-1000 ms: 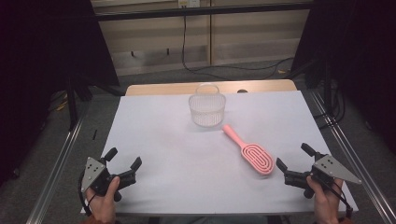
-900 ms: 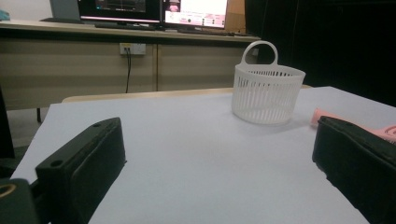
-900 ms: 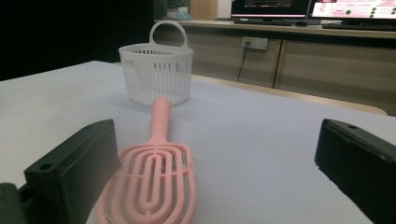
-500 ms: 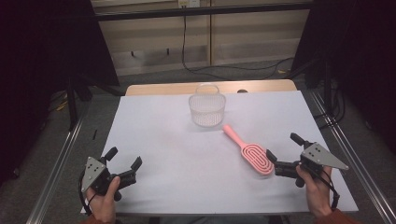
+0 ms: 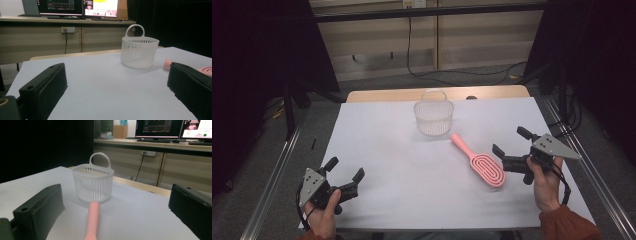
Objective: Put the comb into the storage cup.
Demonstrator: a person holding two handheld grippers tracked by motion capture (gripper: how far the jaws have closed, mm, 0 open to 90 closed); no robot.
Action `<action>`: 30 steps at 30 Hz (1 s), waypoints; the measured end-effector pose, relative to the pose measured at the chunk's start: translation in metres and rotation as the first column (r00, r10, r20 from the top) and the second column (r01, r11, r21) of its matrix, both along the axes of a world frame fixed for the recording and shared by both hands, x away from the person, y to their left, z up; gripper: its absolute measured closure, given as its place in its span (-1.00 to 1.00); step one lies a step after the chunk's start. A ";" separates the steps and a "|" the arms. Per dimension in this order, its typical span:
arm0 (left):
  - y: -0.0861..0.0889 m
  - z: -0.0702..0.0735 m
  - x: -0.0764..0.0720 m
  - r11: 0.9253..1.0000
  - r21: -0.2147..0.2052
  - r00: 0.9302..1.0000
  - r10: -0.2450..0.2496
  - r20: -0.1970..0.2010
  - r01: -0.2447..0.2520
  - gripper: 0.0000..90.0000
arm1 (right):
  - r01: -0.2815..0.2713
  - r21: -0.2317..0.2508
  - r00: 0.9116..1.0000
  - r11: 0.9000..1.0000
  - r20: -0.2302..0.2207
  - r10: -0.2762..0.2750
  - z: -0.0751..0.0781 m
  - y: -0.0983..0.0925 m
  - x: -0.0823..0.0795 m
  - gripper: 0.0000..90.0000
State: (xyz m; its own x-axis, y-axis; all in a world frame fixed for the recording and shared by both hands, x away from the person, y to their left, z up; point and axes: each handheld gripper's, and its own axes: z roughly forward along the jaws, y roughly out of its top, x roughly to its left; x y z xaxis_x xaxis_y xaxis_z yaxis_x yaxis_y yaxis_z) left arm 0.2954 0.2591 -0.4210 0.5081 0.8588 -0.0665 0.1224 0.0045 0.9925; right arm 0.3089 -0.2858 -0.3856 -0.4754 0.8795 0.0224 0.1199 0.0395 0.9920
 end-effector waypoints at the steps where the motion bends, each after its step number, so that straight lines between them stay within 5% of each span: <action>1: 0.000 0.000 0.000 1.000 0.000 1.000 0.000 0.000 0.000 -0.94 | 0.000 0.000 1.000 1.000 0.000 0.000 0.000 0.000 0.000 -1.00; 3: 0.001 0.000 -0.001 1.000 -0.005 1.000 0.003 -0.005 -0.003 -0.94 | -0.011 0.038 1.000 0.999 0.023 0.010 -0.003 -0.002 0.001 -1.00; 8: 0.001 0.000 -0.001 1.000 -0.002 1.000 -0.002 -0.004 0.002 -0.94 | 0.017 0.017 0.999 1.000 -0.039 -0.016 -0.019 -0.005 0.003 -1.00; 15: 0.000 0.000 0.000 1.000 0.004 1.000 0.001 -0.002 -0.001 -0.94 | 0.039 -0.026 0.996 0.999 -0.080 -0.041 -0.018 0.005 0.008 -1.00; 16: 0.000 0.000 0.000 1.000 0.003 1.000 -0.001 -0.005 0.001 -0.94 | 0.012 -0.030 0.992 0.999 -0.122 -0.016 -0.017 0.008 0.009 -1.00; 26: -0.001 0.000 0.001 1.000 0.002 1.000 -0.019 0.001 0.019 -0.94 | -0.029 -0.112 0.962 0.993 -0.274 -0.003 -0.010 0.014 0.016 -0.98; 30: -0.001 -0.001 0.002 1.000 0.002 1.000 -0.019 -0.003 0.019 -0.94 | -0.061 -0.135 0.939 0.989 -0.344 0.011 -0.007 0.012 0.019 -0.97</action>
State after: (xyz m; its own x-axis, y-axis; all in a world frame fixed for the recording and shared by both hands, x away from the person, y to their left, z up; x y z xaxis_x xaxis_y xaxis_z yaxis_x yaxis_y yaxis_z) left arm 0.2970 0.2582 -0.4215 0.5242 0.8490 -0.0667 0.1258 0.0003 0.9921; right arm 0.3279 -0.2738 -0.3929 -0.4926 0.8678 0.0654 0.4463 0.1874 0.8750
